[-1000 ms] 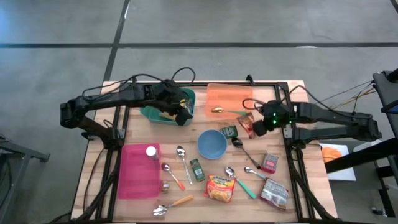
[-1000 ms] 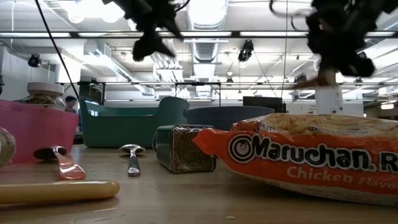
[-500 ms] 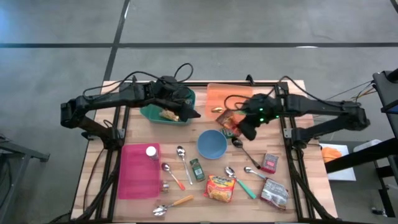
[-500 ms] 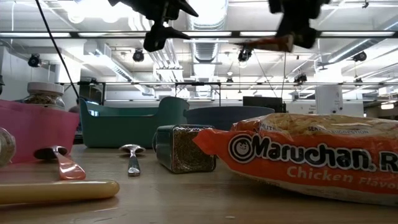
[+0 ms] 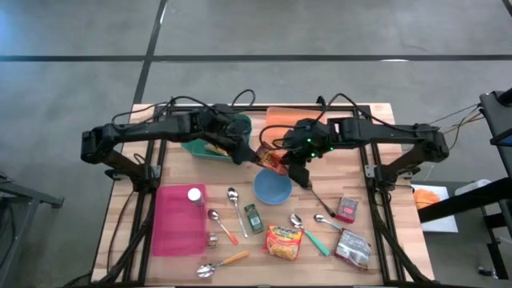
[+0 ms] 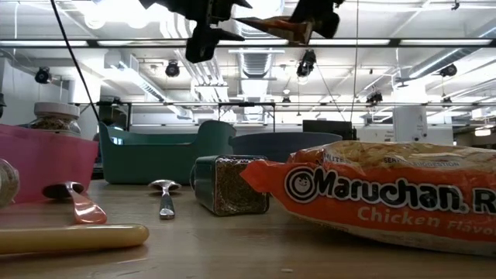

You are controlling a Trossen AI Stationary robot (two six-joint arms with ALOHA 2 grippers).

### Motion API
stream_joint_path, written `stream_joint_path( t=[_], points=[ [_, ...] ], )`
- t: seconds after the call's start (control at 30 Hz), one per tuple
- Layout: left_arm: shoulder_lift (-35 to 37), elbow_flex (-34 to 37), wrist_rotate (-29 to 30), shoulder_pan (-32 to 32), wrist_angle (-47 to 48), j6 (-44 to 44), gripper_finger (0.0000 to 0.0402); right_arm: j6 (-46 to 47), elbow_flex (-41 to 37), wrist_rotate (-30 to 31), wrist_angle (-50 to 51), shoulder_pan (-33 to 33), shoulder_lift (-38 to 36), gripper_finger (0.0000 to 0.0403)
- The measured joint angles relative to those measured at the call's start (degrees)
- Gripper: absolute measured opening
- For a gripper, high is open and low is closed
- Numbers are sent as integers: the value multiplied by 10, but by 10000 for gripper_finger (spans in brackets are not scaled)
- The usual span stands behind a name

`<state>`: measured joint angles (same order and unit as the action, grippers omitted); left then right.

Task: Pick & Place Food Item
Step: Put the orange seasoning bag into the pink bin

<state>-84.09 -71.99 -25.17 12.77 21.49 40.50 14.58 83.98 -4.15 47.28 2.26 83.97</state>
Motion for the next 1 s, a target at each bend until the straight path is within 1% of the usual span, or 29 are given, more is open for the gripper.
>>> stream_joint_path(
  t=[0.17, 0.27, 0.37, 0.5, 0.53, 0.63, 0.77, 0.87, 1.0],
  points=[
    [-2, 0, 1, -8, -27, -2, 230, -11, 14, -4, 3, -2, 14, 17],
    [-2, 0, 9, -8, -25, -8, 201, -9, 15, -4, -2, -3, 12, 17],
    [-2, 0, 12, -8, -25, -15, 142, -1, 13, -4, 1, -3, 8, 17],
    [-2, 0, 26, -8, -25, -30, 36, 0, 12, -4, 0, -3, 4, 17],
    [-2, 0, 29, -8, -26, -36, 19, 0, 12, -4, 0, -3, 4, 17],
    [-2, 0, 31, -9, -30, -57, 5, 3, 11, -3, 2, -3, 4, 17],
    [-2, 0, 39, -11, -31, -62, 2, 17, 11, -4, 2, -3, 4, 30],
    [-2, 0, 42, -11, -32, -63, 1, 19, 11, -4, 2, -3, 4, 58],
    [-2, 0, 42, -11, -34, -66, 1, 19, 11, -4, 1, -2, 4, 115]
  ],
)
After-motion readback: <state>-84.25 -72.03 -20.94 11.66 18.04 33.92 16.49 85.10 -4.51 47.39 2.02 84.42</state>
